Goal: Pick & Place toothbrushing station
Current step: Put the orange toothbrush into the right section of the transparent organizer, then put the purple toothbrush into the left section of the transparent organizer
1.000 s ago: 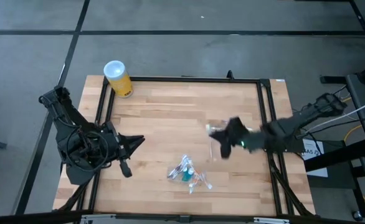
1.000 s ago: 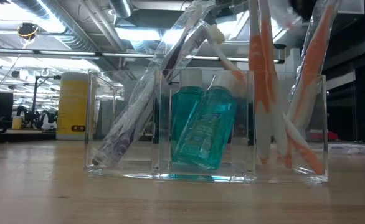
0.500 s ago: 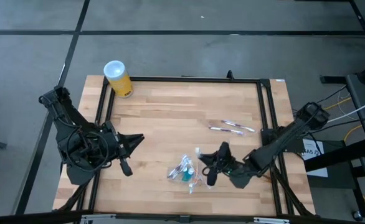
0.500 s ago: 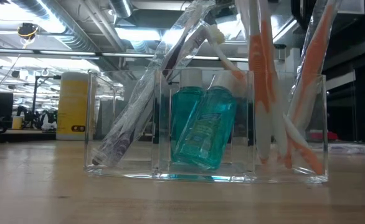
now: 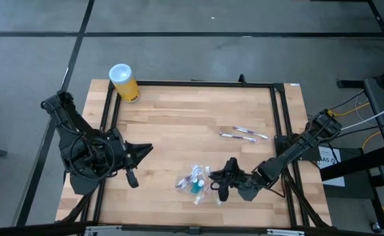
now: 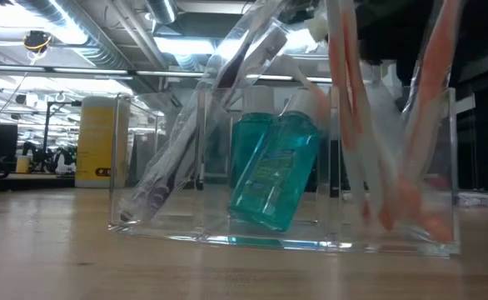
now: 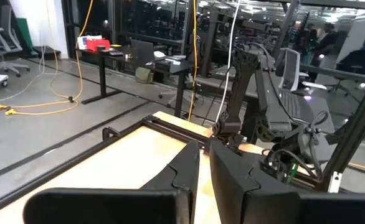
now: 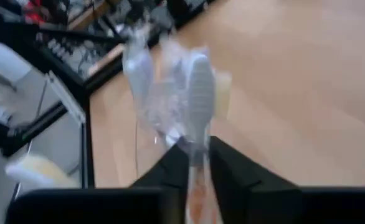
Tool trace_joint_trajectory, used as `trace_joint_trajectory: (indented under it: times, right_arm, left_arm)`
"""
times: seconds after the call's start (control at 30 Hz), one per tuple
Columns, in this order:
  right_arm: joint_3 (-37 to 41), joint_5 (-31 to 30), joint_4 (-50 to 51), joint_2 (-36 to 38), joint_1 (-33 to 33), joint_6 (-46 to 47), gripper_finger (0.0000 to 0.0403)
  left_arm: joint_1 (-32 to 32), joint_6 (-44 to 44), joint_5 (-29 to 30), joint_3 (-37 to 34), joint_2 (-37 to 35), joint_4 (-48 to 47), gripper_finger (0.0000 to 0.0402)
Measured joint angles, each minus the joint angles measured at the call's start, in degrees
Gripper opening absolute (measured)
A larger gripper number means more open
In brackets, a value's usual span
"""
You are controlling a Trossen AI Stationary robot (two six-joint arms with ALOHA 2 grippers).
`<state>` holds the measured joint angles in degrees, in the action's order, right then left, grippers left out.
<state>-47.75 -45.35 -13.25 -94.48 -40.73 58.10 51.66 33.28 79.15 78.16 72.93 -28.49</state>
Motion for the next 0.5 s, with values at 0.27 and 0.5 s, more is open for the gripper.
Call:
trace_joint_trajectory:
  times: [0.27,0.5]
  right_arm:
    - [0.0,3.6,1.6,0.7,0.0,3.2,0.0166]
    - [0.0,-6.0,-0.2,9.5,0.3,-4.5,0.0196]
  left_arm:
    - [0.0,0.0,0.0,0.0,0.0,0.0,0.0033]
    - [0.0,0.0,0.0,0.0,0.0,0.0,0.0033]
